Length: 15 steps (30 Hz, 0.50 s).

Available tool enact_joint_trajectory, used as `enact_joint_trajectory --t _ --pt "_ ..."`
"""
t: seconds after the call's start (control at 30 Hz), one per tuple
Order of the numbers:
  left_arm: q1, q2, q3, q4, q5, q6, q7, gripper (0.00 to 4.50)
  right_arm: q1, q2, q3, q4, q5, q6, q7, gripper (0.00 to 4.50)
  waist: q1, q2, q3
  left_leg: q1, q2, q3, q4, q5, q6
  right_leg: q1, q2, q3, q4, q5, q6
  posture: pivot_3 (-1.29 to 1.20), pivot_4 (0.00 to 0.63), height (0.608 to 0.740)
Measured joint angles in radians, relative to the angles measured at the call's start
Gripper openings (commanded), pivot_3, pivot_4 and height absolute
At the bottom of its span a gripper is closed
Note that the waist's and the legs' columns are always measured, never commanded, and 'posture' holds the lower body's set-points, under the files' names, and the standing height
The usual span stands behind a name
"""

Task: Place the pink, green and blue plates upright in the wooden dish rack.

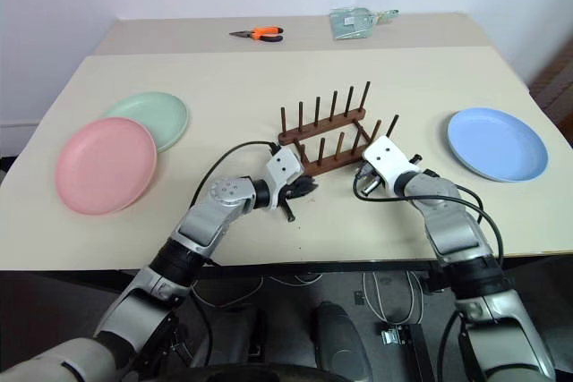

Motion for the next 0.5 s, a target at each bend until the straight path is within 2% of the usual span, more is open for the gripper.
enact_joint_trajectory --t 0.27,0.5 --pt "-0.084 -0.014 0.029 0.178 0.03 -0.123 0.12 0.57 -0.1 0.046 0.005 0.178 -0.041 -0.094 -0.032 0.05 -0.005 0.0 0.0 0.0 0.0 0.0 0.0 0.0 0.0 0.0 0.0 0.0 0.0 0.0 0.0 0.0 0.15 0.74" --pt "-0.058 -0.005 0.046 0.166 0.034 -0.148 0.146 0.57 -0.081 0.058 -0.001 0.155 -0.048 -0.106 -0.037 0.05 -0.007 0.0 0.0 0.0 0.0 0.0 -0.001 0.0 0.0 0.0 0.0 0.0 0.0 0.0 0.0 0.0 0.15 0.74"
